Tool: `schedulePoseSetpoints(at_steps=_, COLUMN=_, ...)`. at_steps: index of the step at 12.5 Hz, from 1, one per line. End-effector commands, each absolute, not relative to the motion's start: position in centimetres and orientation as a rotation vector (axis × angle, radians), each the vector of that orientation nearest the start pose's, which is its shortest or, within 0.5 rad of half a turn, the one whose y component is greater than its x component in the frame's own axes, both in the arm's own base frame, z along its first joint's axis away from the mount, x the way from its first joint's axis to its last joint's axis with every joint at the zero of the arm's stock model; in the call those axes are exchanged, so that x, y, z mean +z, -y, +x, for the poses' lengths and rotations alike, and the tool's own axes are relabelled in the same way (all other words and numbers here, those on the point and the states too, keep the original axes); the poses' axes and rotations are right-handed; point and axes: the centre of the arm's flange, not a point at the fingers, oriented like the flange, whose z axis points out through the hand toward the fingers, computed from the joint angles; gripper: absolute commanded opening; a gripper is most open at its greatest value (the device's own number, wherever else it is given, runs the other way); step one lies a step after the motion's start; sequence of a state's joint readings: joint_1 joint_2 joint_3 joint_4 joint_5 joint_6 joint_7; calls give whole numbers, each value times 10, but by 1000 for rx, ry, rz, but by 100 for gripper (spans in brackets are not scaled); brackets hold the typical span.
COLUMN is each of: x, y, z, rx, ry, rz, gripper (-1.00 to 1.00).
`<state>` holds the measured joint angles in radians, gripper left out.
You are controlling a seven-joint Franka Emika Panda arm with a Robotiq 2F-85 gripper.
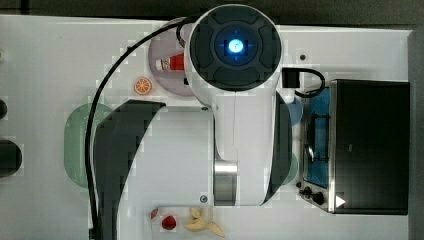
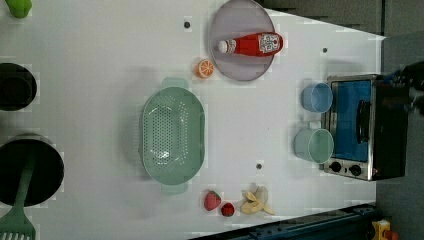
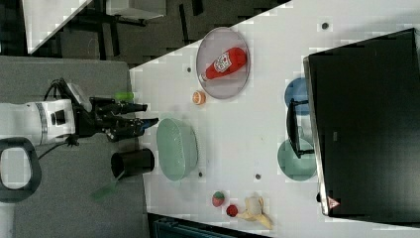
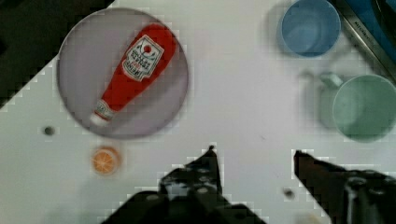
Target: Drag strainer left to right.
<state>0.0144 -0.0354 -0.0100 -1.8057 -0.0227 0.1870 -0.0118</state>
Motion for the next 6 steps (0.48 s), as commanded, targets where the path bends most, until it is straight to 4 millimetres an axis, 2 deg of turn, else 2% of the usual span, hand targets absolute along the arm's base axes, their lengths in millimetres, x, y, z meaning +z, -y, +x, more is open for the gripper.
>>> schedulePoseSetpoints(at_steps=1, x=638, y=23, z=359, rx=-7, ry=-1522, rz=-2769, gripper=59)
schedulePoseSetpoints(at_steps=3, x=639, y=21, z=360, rx=-19, ry=-1516, rz=-2769, gripper=100)
schedulePoseSetpoints(at_steps=5, x=638, y=6, z=365, rx=-49, ry=-1474, rz=-2793, gripper=100)
schedulePoseSetpoints(at_steps=6, x=637, y=-11, z=371, rx=-79, ry=-1427, rz=-2813, gripper=100)
